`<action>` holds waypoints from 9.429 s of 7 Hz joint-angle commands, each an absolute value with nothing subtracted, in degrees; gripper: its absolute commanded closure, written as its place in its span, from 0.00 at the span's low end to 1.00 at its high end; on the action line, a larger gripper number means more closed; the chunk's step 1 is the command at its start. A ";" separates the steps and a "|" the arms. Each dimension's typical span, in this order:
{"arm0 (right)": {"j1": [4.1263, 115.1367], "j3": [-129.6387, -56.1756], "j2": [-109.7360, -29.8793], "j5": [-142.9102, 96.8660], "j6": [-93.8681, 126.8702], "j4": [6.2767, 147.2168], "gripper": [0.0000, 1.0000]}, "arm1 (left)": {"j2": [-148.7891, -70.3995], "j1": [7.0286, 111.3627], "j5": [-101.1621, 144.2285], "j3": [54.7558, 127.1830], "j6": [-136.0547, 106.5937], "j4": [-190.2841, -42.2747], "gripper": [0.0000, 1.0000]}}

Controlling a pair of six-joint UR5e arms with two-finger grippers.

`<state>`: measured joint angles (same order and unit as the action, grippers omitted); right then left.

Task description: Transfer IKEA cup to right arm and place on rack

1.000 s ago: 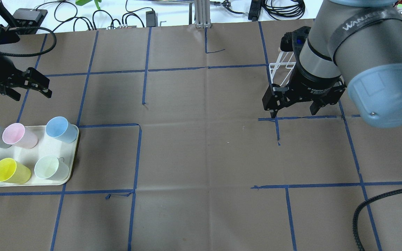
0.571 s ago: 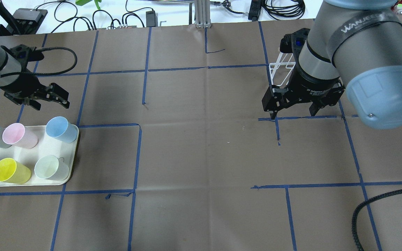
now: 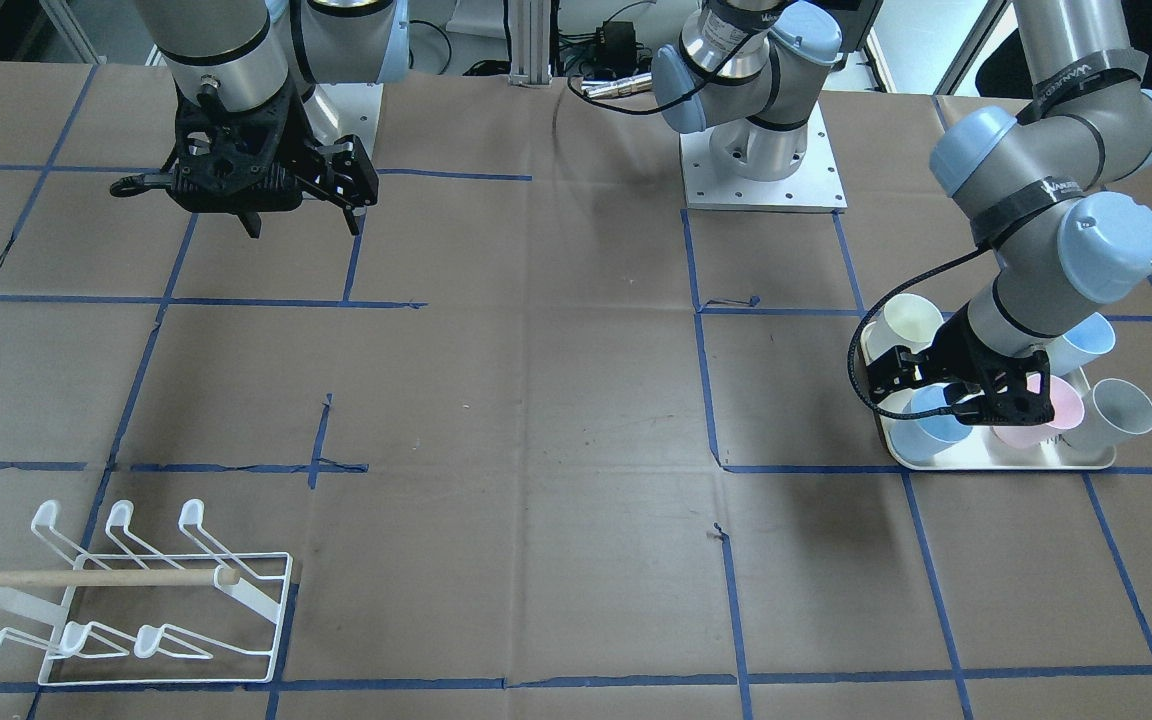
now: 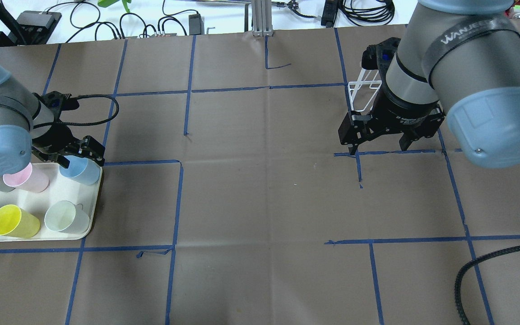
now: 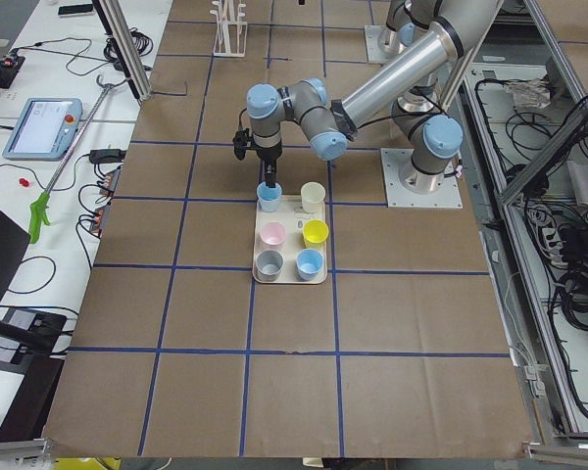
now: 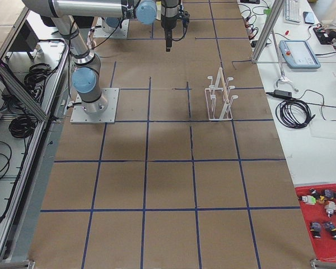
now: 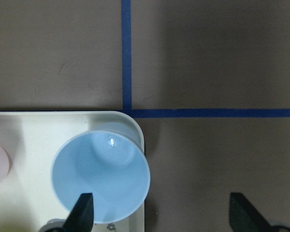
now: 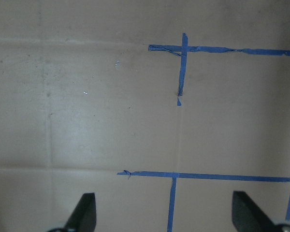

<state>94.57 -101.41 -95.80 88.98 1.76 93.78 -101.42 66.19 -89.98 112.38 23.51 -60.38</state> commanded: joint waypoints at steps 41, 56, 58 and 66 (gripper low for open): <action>95.18 -109.17 -63.64 50.54 95.80 198.37 0.00 | -107.05 89.56 -45.35 119.97 10.11 16.08 0.98; 100.99 -102.22 -58.71 51.59 96.06 197.75 0.01 | -106.88 89.74 -45.35 119.97 10.11 16.00 0.97; 100.90 -102.22 -58.71 51.50 95.98 197.75 0.07 | -106.88 89.74 -45.35 119.97 10.11 16.00 0.97; 100.81 -102.13 -59.06 50.45 95.98 197.58 0.47 | -106.26 89.82 -48.87 119.88 9.76 16.17 0.20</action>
<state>100.82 -102.19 -58.96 50.52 95.98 197.58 -106.22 89.82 -48.81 119.88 9.79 16.17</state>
